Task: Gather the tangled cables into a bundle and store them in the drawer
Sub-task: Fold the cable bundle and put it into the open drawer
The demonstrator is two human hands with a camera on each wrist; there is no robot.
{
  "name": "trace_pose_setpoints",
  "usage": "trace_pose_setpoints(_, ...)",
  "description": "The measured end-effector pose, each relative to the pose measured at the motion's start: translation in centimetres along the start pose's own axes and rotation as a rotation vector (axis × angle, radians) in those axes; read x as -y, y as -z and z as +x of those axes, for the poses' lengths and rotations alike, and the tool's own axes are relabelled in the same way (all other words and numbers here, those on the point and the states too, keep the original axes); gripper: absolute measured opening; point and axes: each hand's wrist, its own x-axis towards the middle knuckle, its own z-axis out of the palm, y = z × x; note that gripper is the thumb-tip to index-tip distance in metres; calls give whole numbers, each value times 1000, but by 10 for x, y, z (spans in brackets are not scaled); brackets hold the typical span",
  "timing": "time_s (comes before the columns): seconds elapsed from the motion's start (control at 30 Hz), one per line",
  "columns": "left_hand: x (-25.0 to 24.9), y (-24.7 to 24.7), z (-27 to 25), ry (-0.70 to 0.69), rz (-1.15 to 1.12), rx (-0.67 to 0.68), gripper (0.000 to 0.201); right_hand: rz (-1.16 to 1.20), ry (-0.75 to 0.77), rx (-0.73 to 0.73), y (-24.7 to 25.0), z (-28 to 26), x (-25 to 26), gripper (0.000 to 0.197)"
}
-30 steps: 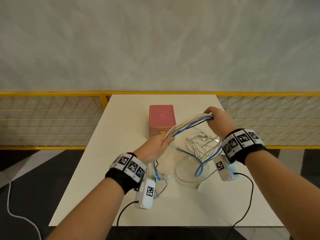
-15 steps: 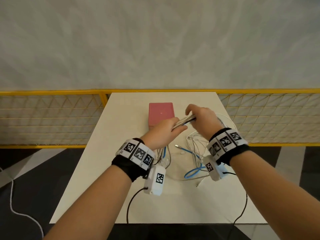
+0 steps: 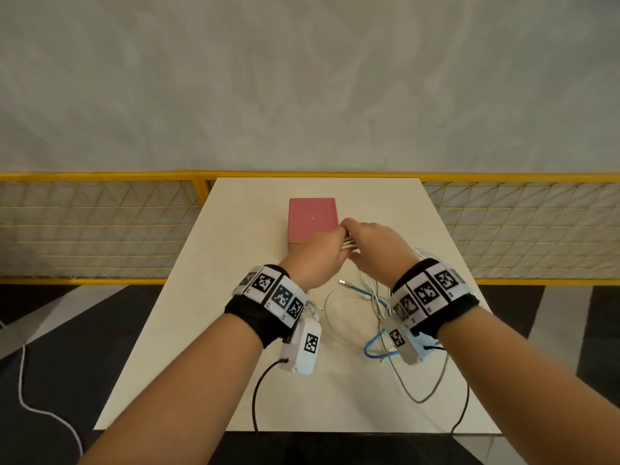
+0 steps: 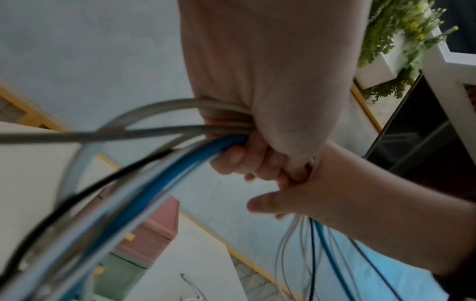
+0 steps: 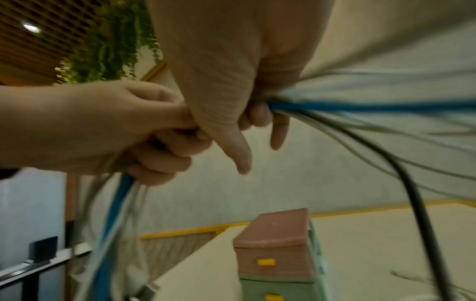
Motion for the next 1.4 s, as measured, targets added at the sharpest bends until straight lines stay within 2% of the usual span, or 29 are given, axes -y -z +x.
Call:
trace_pose_setpoints(0.07,-1,-1,-3,-11,-125,-5,25,40,-65,-1,6,0,-4,19)
trace_pose_setpoints(0.2,11,5,-16,54,-307,-15,24,232,-228,-115,12,-5,-22,12)
trace_pose_setpoints(0.27,23,8,-24,66,-320,-7,28,334,-327,-140,13,-7,-30,8)
trace_pose_setpoints(0.37,31,9,-27,67,-211,-17,33,367,-371,-117,6,-14,-36,6)
trace_pose_setpoints(0.43,26,11,-25,81,-111,-28,35,331,-367,-91,3,-16,-34,19)
trace_pose_setpoints(0.47,23,12,-23,86,-61,-28,35,278,-332,-104,4,-17,-30,32)
trace_pose_setpoints(0.53,12,14,-20,81,8,-15,35,131,-142,-150,5,-15,-17,58)
trace_pose_setpoints(0.57,6,14,-17,75,23,4,33,78,-20,-153,4,-14,-8,61)
trace_pose_setpoints(0.6,-2,15,-15,71,26,33,30,49,76,-128,2,-12,2,58)
trace_pose_setpoints(0.63,-9,16,-13,66,26,64,25,38,110,-80,3,-11,10,50)
trace_pose_setpoints(0.7,-18,21,-11,53,-15,116,19,38,36,-17,7,-10,14,33)
trace_pose_setpoints(0.77,-17,32,-14,36,-90,147,21,29,-47,-7,12,-12,9,23)
trace_pose_setpoints(0.87,-12,46,-22,42,-126,208,16,112,-123,-38,17,-17,4,23)
trace_pose_setpoints(0.97,-13,48,-22,14,-21,224,14,132,-166,-26,12,-18,6,21)
trace_pose_setpoints(1.1,-20,46,-18,-6,93,226,15,162,-38,-78,8,-17,20,29)
trace_pose_setpoints(1.17,-23,48,-19,15,52,200,15,201,-33,-66,10,-16,24,30)
trace_pose_setpoints(1.3,-20,57,-26,18,-125,104,29,189,-192,-56,11,-18,13,13)
trace_pose_setpoints(1.4,-15,58,-29,-27,-217,-95,34,322,-319,-48,10,-20,11,15)
